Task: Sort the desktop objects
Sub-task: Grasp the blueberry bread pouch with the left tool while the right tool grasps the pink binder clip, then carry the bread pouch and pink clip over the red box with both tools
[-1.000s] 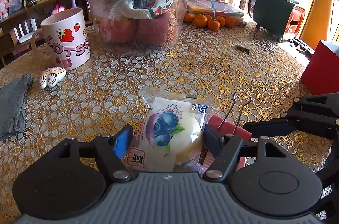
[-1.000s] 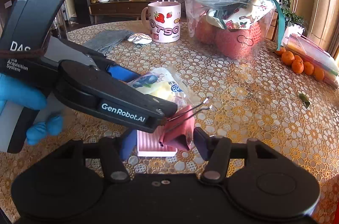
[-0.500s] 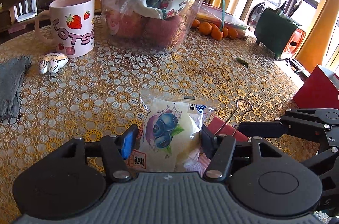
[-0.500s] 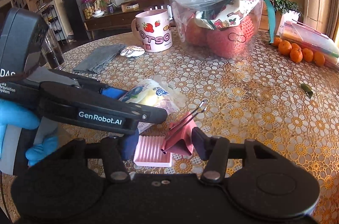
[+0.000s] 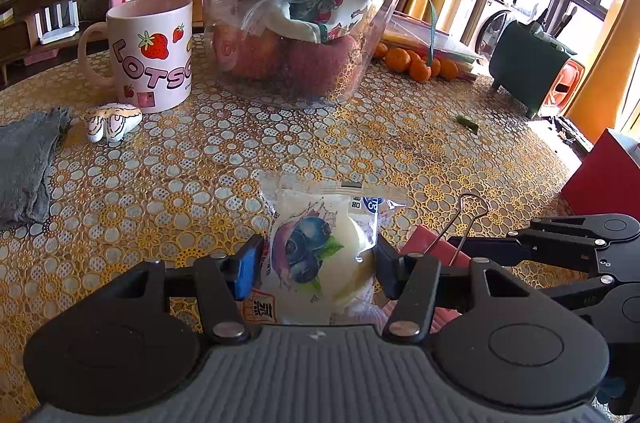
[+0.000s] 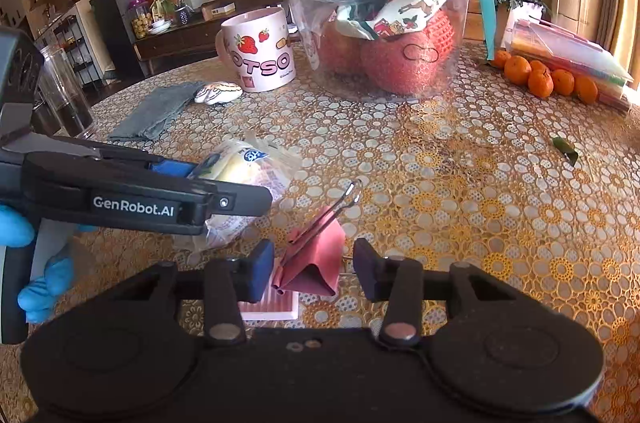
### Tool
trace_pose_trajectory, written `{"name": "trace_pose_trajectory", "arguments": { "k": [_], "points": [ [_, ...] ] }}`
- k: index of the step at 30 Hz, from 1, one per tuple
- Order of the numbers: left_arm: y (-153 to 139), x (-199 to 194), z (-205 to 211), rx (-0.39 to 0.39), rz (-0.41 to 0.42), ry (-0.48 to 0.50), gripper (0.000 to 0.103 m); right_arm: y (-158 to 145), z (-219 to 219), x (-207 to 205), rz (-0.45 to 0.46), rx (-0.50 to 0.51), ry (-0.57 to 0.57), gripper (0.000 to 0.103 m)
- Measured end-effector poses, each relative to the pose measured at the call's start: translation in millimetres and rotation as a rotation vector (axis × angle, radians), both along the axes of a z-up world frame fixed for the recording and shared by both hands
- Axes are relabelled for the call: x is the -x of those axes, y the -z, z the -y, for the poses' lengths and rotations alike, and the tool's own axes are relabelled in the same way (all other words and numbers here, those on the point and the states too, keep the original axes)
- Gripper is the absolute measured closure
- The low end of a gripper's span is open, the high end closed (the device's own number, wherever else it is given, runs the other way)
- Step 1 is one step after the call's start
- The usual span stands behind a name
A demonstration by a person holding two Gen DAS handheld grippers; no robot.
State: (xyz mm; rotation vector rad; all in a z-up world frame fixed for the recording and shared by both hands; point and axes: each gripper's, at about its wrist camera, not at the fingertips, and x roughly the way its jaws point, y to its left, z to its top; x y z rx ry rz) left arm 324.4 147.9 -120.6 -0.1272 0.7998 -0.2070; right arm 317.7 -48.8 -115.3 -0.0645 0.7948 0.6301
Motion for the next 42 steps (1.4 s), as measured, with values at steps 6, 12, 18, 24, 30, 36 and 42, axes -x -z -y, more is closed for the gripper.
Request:
{"name": "trace_pose_trajectory", "arguments": {
  "k": [6,12,18,24,30,36,42],
  "points": [
    [-1.0,5.2,8.2,-0.054,0.020,0.001,0.049,-2.4,-2.9,4.8,0.030,0.022,0.003,0.071],
    [-5.1,10.7,8.9,-0.062,0.011,-0.015,0.049,-10.4,1.5,7.8,0.047,0.015,0.019,0.084],
    [-16.1,20.8,15.3,-0.066,0.018,-0.018,0.049,-20.0,13.5,15.1,0.055,0.004,0.041,0.094],
    [-33.5,34.8,30.1,-0.066,0.033,0.003,0.049,-34.7,30.2,27.6,0.081,-0.003,0.060,0.098],
    [-48.2,50.4,51.9,-0.066,0.043,0.042,0.049,-51.1,53.2,41.5,0.098,-0.026,0.080,0.102],
    [-62.1,67.2,78.7,-0.066,0.053,0.088,0.049,-65.1,79.0,56.5,0.118,-0.028,0.108,0.102],
    [-79.4,79.2,107.2,-0.066,0.068,0.139,0.049,-87.8,111.3,73.0,0.143,-0.063,0.142,0.102]
  ]
}}
